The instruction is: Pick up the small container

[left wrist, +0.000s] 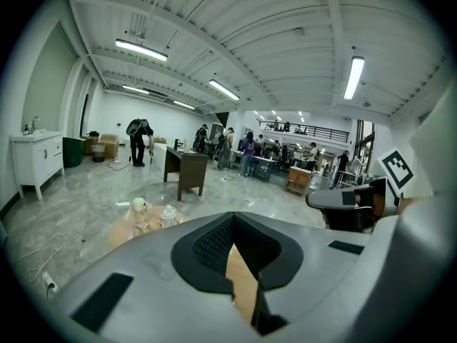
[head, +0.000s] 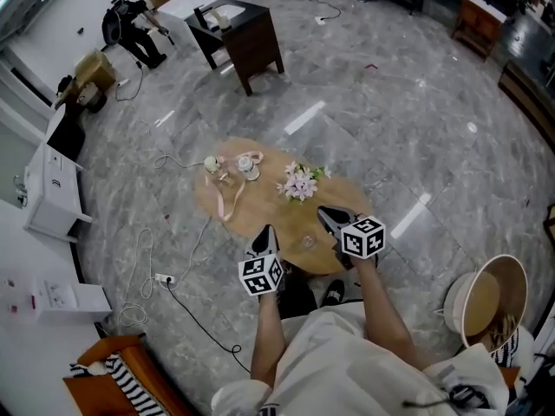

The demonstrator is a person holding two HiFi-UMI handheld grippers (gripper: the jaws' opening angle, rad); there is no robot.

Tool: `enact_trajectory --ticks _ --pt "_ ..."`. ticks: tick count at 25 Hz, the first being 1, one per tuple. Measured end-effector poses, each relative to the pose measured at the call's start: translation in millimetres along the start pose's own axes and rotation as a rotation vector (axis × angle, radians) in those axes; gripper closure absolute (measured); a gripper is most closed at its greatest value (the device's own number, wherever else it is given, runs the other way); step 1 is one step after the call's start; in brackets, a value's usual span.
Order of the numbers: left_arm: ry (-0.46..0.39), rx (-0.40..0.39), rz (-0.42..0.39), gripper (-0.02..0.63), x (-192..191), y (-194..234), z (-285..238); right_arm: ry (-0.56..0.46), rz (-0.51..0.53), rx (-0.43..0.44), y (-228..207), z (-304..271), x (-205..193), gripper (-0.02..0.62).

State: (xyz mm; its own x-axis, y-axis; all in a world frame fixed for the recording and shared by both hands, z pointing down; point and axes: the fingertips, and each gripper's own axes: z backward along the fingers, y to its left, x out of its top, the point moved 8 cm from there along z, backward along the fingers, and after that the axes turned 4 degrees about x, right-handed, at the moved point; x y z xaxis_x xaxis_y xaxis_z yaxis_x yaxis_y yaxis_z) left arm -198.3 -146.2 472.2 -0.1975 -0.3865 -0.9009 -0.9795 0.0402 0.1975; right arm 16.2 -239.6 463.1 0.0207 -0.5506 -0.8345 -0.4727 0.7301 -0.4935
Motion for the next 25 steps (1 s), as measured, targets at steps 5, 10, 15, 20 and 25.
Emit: enact_trajectory --ticks 5,10,15,20,25 --pt "0.008 -0.049 -0.026 0.6 4 -9 -22 -0.033 -0.03 -0.056 -19 18 3 0.528" --pt "-0.005 -0.102 -0.026 0.6 2 -24 -34 -0.087 -0.096 -0.127 -38 47 -4 0.528" --pt "0.044 -0.13 -0.009 0.6 -19 -24 -44 -0.069 -0.137 -0.151 -42 48 -30 0.528" --pt "0.077 -0.152 0.022 0.6 -44 -11 -61 -0.02 -0.104 -0.121 -43 31 -46 0.528" --pt "0.108 -0.171 0.008 0.6 -74 10 -97 0.064 -0.099 -0.131 -74 -7 -69 0.528"
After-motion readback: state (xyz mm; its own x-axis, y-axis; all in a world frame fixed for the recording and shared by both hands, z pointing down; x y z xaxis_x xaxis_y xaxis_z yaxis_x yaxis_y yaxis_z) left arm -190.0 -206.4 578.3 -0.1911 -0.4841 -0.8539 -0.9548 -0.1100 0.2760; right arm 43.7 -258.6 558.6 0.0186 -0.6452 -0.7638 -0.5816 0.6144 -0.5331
